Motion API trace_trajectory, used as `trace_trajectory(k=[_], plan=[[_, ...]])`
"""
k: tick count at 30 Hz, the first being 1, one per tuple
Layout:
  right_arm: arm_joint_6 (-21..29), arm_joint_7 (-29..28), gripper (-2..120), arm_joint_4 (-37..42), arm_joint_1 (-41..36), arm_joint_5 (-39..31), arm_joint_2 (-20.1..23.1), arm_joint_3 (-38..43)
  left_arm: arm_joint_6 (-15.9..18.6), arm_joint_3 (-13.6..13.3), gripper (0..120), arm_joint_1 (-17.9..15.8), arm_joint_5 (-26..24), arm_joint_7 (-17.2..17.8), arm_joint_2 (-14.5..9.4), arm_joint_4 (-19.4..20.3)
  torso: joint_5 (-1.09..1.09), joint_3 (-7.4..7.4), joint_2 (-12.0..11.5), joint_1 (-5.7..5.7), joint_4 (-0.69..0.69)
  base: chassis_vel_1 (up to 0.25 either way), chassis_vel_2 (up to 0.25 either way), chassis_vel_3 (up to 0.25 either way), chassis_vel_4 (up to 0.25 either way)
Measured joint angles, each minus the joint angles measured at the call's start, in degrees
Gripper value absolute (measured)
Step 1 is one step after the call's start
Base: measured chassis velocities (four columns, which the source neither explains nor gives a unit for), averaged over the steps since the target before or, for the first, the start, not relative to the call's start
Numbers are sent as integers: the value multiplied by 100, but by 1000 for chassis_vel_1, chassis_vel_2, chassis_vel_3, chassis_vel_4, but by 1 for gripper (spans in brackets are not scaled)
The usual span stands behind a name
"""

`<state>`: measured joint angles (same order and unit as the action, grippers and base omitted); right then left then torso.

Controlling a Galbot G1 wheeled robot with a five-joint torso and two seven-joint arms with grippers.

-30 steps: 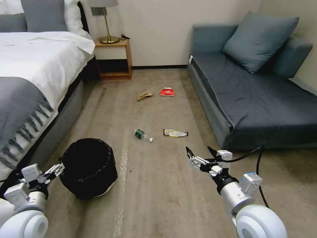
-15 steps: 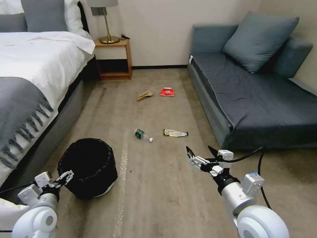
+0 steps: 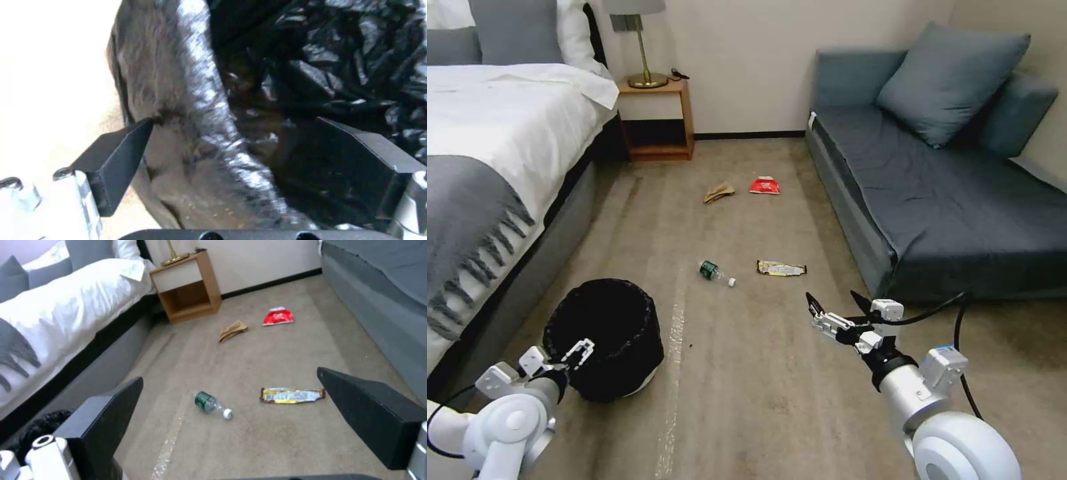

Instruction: Pick up the trash bin, then pick up the garbage on the floor and place it into the trash bin.

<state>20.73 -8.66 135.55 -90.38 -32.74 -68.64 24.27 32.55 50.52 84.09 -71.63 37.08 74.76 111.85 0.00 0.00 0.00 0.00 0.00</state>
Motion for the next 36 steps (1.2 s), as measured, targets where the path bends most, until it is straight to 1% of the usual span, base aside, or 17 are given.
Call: trace_trajectory(k=[3,6,8,9,10,12,13,14,16,18,20,23,24,28,29,33,36], plan=[[2,-2,100,0,7,-70,72,79,8,0,91,-51,-72,114,25,-128,0,0,0,0,0,0,0,0,0],[1,-8,100,0,8,-120,108,131,18,4,86,-85,-146,182,30,-198,0,0,0,0,0,0,0,0,0],[0,-14,100,7,10,-177,133,161,67,16,74,-123,-228,236,54,-240,0,0,0,0,0,0,0,0,0],[-4,-20,100,13,14,-197,138,162,85,17,71,-133,-236,249,64,-255,1,0,0,0,-1,0,0,0,0],[-4,-20,100,13,14,-197,138,162,85,17,71,-133,-236,249,64,-255,1,0,0,0,-1,0,0,0,0],[-52,-156,100,14,83,-267,142,147,133,15,61,-158,-230,291,113,-302,-1,0,0,0,0,0,0,0,0],[-53,-197,100,6,121,-300,144,140,138,14,57,-177,-209,308,141,-319,1,0,0,0,1,0,0,0,0],[-53,-218,100,-10,153,-321,148,131,145,9,51,-200,-176,329,180,-332,4,-1,0,0,1,0,0,0,0],[-51,-222,100,-16,162,-326,150,125,145,3,49,-211,-152,337,203,-337,4,-1,0,0,1,0,0,0,0],[-32,-209,100,-23,168,-332,157,85,140,-10,37,-221,-54,350,267,-340,7,-1,1,0,2,0,0,0,0],[-28,-195,100,-25,163,-331,159,68,126,-11,34,-209,-3,346,284,-336,6,-1,1,0,1,0,0,0,0],[-24,-158,100,-42,159,-326,178,32,73,9,18,-75,224,221,288,-254,-4,0,0,0,1,0,0,0,0],[-24,-158,100,-42,159,-326,178,32,73,9,18,-75,224,221,288,-254,-4,0,0,0,1,0,0,0,0],[-25,-141,100,-67,170,-325,188,4,21,29,3,61,538,83,266,-13,-6,0,0,0,-1,0,0,0,0],[-25,-141,100,-67,170,-325,188,4,21,29,3,61,538,83,266,-13,-6,0,0,0,-1,0,0,0,0],[-32,-120,100,-84,169,-398,172,-44,-21,36,2,157,728,65,273,330,-1,0,0,0,-1,0,0,0,0],[-32,-109,100,-80,176,-459,165,-50,-48,36,2,205,829,65,280,458,-1,0,0,0,-1,0,0,0,0]])
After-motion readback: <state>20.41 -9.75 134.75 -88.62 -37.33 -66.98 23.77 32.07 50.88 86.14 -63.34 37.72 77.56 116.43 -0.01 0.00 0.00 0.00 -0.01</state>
